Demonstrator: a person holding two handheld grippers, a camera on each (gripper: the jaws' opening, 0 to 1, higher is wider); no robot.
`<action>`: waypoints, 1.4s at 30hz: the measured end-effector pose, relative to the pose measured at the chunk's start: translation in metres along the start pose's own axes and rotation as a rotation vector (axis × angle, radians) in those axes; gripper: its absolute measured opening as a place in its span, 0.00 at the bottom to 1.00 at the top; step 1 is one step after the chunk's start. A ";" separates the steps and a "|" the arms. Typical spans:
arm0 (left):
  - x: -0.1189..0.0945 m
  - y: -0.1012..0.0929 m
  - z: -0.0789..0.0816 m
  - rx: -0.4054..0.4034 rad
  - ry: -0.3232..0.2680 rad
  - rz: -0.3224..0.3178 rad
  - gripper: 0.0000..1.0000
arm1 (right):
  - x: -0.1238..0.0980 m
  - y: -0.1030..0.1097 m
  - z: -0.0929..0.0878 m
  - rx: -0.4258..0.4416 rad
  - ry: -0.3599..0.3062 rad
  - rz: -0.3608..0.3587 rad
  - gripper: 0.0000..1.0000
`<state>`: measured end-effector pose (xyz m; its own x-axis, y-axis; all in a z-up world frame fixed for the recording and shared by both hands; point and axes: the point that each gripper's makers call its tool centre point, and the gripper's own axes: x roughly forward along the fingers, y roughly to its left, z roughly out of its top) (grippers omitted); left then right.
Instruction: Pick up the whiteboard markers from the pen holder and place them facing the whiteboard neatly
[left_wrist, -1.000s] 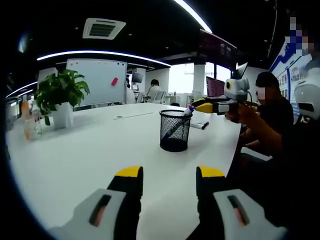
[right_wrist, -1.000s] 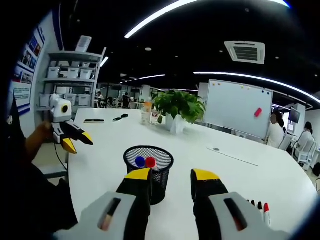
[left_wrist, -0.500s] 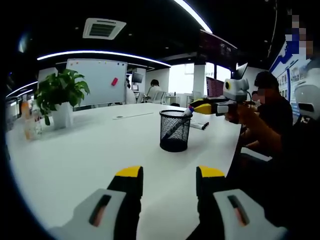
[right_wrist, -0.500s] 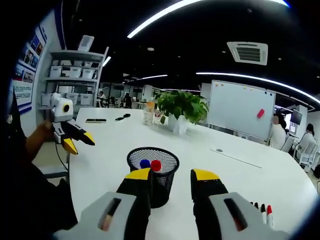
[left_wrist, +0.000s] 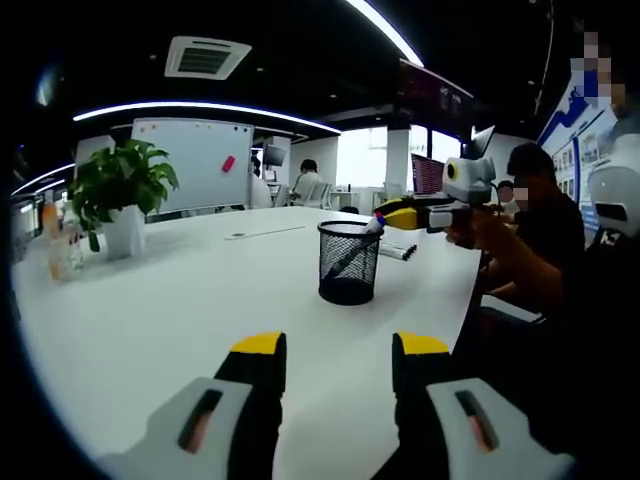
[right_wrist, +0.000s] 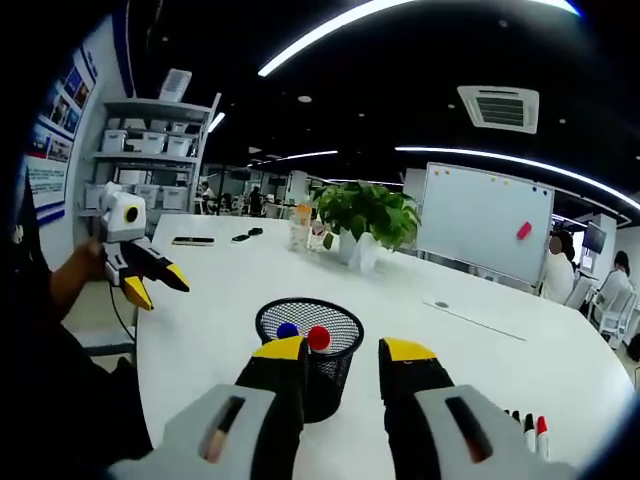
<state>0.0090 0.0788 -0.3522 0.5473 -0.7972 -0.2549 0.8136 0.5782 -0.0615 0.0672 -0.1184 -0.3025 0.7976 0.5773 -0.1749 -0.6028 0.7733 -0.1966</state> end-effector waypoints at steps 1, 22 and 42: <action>0.000 0.000 0.000 -0.001 0.001 0.001 0.44 | 0.001 0.001 0.000 0.000 0.001 0.001 0.31; -0.001 0.002 0.001 -0.002 -0.002 0.003 0.44 | 0.010 0.010 0.000 0.003 0.006 0.020 0.27; 0.000 0.002 -0.001 -0.003 0.001 0.003 0.44 | 0.015 0.011 -0.005 0.121 0.050 0.019 0.16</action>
<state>0.0105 0.0802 -0.3531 0.5492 -0.7957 -0.2555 0.8116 0.5807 -0.0638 0.0720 -0.1026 -0.3121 0.7820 0.5808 -0.2264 -0.6085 0.7900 -0.0752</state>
